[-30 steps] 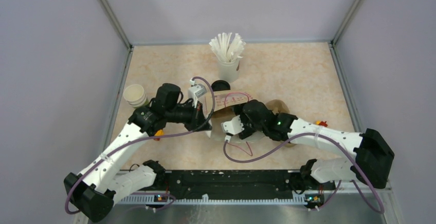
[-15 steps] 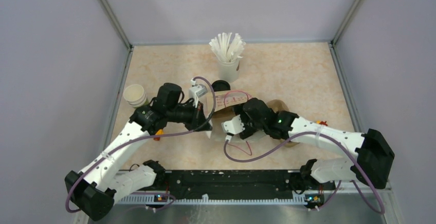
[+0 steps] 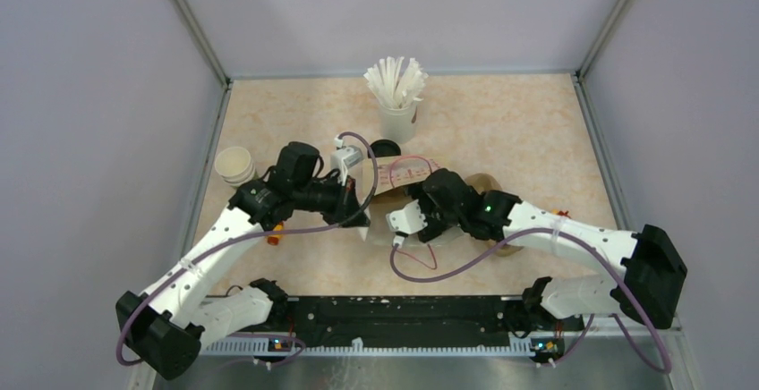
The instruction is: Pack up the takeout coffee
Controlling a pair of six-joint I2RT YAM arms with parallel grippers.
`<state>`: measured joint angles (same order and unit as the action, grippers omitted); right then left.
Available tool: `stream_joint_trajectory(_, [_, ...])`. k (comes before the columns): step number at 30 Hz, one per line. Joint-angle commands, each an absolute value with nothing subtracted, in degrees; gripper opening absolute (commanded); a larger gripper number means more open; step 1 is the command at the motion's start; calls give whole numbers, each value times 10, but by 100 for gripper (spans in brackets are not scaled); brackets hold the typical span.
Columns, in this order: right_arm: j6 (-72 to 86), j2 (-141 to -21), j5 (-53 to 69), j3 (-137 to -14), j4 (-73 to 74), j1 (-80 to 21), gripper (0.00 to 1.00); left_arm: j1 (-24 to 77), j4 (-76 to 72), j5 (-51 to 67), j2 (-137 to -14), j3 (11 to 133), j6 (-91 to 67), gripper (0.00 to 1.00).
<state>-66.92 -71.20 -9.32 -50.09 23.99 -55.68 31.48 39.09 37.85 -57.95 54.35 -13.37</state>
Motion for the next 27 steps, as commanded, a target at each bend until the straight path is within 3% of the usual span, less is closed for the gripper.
stream_joint_trajectory(1, [-665,-697,-74,-542,270,-548,76,316,399,372,-590,568,-126,1])
stream_joint_trajectory(7, [-664,-693,-66,-544,275,-548,74,316,402,373,-597,573,-126,0])
stream_joint_trajectory(11, [-664,-690,-62,-548,284,-548,84,315,402,376,-597,571,-128,0])
stream_joint_trajectory(15, [-660,-690,-64,-560,294,-548,86,315,402,379,-598,574,-133,0])
stream_joint_trajectory(21, [-651,-684,-65,-570,301,-548,85,315,403,378,-603,579,-138,0])
stream_joint_trajectory(24, [-648,-683,-61,-573,305,-548,77,315,404,378,-604,580,-139,0])
stream_joint_trajectory(27, [-643,-682,-57,-575,304,-548,76,315,405,379,-603,580,-141,0])
